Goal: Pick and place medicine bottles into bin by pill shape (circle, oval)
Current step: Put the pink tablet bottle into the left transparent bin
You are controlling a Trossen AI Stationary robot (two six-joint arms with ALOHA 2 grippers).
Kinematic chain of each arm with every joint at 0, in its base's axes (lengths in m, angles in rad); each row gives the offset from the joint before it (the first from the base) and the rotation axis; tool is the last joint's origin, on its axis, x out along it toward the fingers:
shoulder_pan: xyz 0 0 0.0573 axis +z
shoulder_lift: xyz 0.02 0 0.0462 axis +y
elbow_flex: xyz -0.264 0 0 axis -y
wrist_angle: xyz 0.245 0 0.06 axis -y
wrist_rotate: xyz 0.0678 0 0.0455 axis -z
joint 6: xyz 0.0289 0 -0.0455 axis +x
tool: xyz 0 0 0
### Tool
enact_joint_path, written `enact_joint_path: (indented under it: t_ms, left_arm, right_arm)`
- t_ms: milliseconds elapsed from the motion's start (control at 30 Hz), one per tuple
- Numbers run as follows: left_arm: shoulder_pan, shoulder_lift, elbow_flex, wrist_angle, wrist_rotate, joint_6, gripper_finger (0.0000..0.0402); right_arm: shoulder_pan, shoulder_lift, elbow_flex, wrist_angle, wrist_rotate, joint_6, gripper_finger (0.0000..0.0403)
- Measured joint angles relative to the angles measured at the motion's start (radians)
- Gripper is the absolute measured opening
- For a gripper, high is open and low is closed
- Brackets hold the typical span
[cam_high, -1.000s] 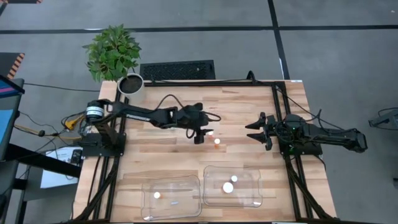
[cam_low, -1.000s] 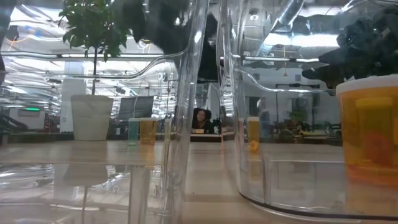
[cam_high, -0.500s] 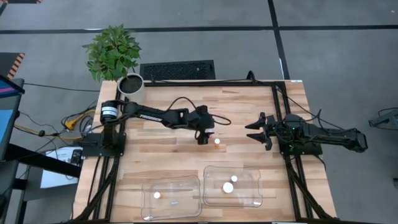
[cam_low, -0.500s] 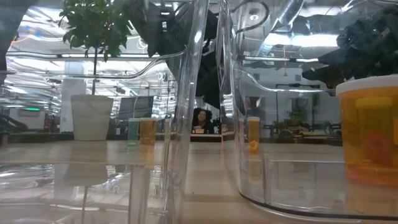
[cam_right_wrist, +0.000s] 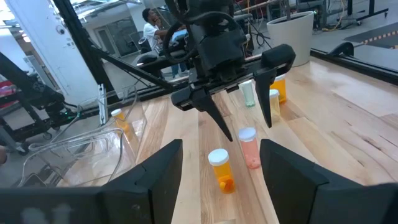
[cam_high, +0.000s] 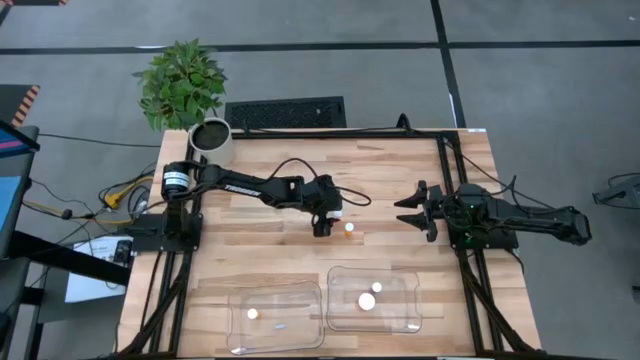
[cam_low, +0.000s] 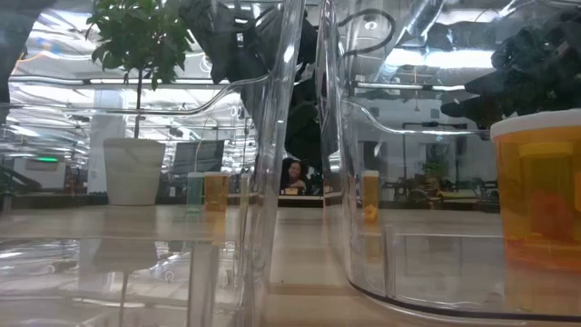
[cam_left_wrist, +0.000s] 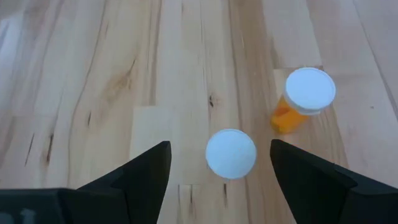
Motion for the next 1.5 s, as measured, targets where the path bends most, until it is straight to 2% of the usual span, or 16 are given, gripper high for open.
enact_joint_path:
  t_ms: [133,433,700,1267,1500]
  left_arm:
    - [-0.003,0.000,0.000,0.007,0.013,0.005,0.0262]
    - [-0.006,0.000,-0.004,0.005,0.016,0.005,0.0202]
    - [-0.005,0.000,-0.004,0.004,0.018,0.010,0.0169]
    - [-0.005,0.001,-0.005,0.004,0.029,0.010,0.0115]
    - [-0.006,0.001,-0.005,0.023,0.018,-0.005,0.0115]
  right_arm:
    - [0.000,0.000,0.000,0.000,0.000,0.000,0.0225]
    - [0.000,0.000,0.000,0.000,0.000,0.000,0.0225]
    - [0.000,0.000,0.000,0.000,0.000,0.000,0.0225]
    - [0.000,0.000,0.000,0.000,0.000,0.000,0.0225]
    - [0.000,0.000,0.000,0.000,0.000,0.000,0.0225]
